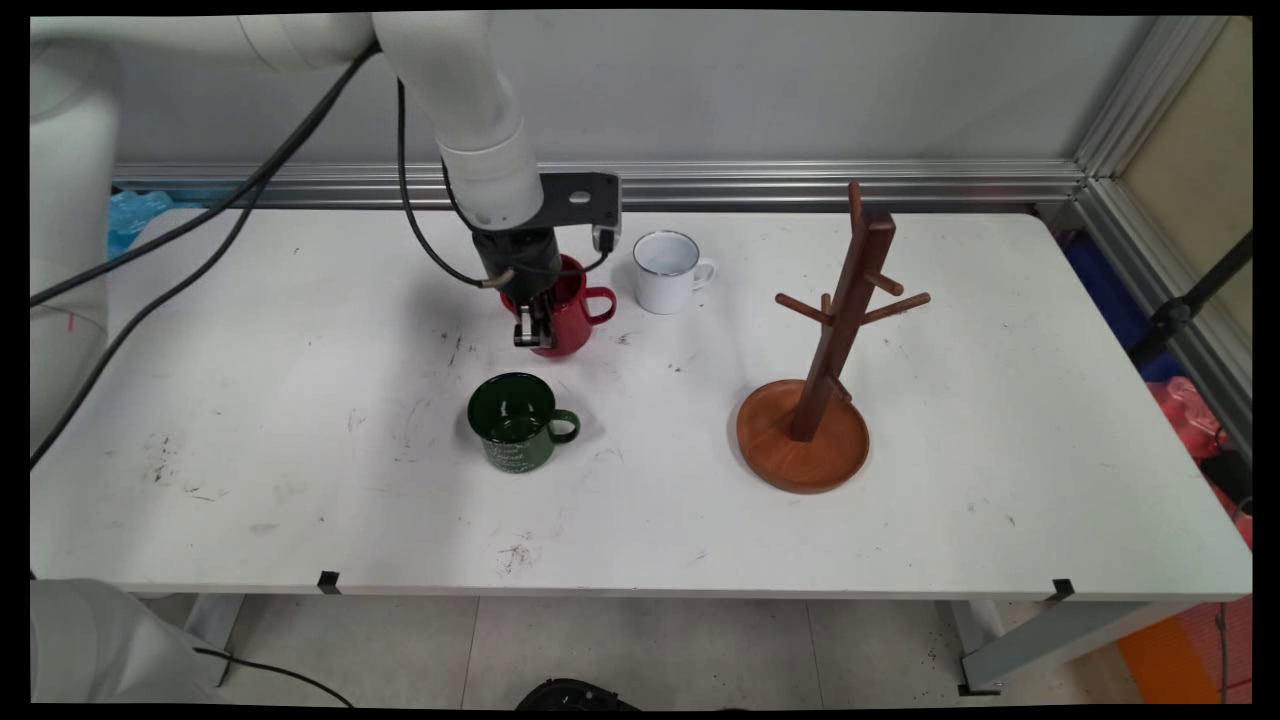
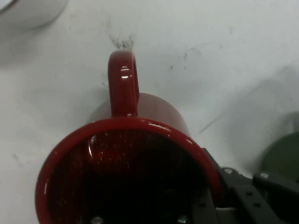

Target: Place the picked object on the table

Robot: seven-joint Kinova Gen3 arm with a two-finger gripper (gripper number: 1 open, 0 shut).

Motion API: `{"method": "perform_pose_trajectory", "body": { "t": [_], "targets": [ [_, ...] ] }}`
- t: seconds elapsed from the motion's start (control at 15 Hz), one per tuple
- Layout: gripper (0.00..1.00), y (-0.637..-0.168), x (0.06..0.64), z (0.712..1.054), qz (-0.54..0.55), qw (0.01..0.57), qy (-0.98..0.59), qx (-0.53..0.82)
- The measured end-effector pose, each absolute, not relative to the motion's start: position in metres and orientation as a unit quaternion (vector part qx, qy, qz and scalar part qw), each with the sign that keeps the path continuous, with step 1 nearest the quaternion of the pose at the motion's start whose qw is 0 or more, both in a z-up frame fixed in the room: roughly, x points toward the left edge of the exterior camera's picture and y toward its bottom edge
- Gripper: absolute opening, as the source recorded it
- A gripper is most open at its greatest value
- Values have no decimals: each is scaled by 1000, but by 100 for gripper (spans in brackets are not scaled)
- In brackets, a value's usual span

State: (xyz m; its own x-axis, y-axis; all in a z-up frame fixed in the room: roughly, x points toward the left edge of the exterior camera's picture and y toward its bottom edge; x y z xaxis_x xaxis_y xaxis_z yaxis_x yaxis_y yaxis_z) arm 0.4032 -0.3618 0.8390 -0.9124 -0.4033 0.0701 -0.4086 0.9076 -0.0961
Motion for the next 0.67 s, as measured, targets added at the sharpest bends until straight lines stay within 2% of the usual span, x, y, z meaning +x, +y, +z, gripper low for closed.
{"method": "perform_pose_trajectory", "body": {
  "t": [0.67],
  "targets": [
    [0,-369,397,820,52,20,-976,211]
  ]
}}
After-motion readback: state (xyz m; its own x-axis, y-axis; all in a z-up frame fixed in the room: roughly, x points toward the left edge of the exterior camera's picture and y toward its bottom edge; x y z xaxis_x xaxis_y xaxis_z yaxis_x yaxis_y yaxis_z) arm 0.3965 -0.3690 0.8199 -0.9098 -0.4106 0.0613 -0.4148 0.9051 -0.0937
